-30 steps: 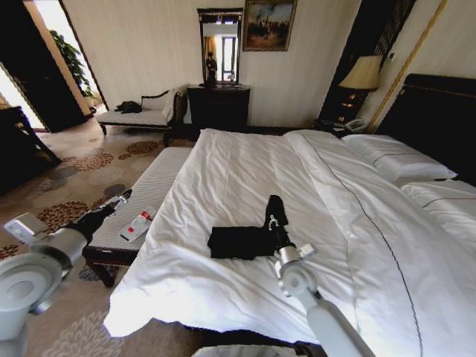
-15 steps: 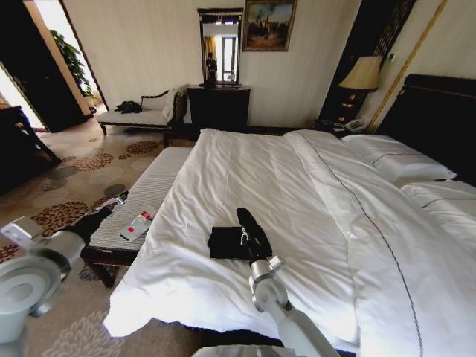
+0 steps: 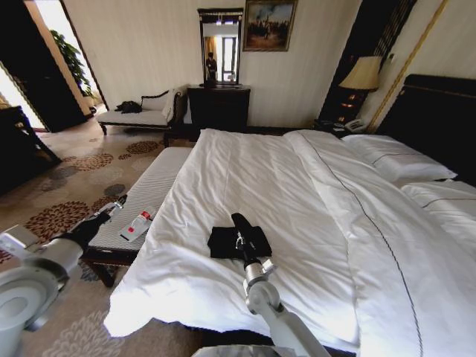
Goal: Fold the clothes on the bed.
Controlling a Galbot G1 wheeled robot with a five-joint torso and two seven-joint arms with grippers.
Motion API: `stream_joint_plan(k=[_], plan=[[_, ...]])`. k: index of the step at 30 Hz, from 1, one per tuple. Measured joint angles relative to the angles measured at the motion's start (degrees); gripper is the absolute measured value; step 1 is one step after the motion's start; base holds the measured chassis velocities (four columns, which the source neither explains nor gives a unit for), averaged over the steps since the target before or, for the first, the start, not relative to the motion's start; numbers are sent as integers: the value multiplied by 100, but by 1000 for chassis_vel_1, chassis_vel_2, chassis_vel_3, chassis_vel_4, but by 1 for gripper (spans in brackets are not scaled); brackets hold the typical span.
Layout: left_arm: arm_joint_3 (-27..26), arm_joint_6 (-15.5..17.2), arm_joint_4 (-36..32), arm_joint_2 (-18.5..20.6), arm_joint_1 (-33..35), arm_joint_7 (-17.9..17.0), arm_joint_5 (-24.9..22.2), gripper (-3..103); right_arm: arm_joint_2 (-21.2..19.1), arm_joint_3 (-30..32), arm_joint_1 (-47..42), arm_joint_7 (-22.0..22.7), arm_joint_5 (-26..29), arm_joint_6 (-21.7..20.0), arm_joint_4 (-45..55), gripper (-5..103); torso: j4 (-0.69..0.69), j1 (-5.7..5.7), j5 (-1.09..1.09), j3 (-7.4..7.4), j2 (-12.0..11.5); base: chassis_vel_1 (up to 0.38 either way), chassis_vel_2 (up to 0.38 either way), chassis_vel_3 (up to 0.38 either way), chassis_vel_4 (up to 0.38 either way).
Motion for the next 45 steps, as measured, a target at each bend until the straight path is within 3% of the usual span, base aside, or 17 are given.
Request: stream_joint_plan(k=[23,40,42,43,45], plan=[[-326,0,-211,-134,254,6,-13,100,288,-108,208,36,-59,124,-106,3,0,0,0,0,0,0,0,0,0],[-371,0,-311,-216,387,19,26,100,252,-387,354,87,-637,295,-414,0,1,1,0,0,0,0,0,0,0],[-384,2,-311,-210,397,21,27,100,192,-457,300,119,-834,298,-329,2,0,0,0,0,0,0,0,0,0],[-393,8,-311,-203,397,21,28,100,140,-549,233,126,-946,303,-205,14,0,0,0,0,0,0,0,0,0],[-394,11,-311,-202,396,22,28,100,119,-593,204,129,-964,303,-127,14,0,0,0,0,0,0,0,0,0]])
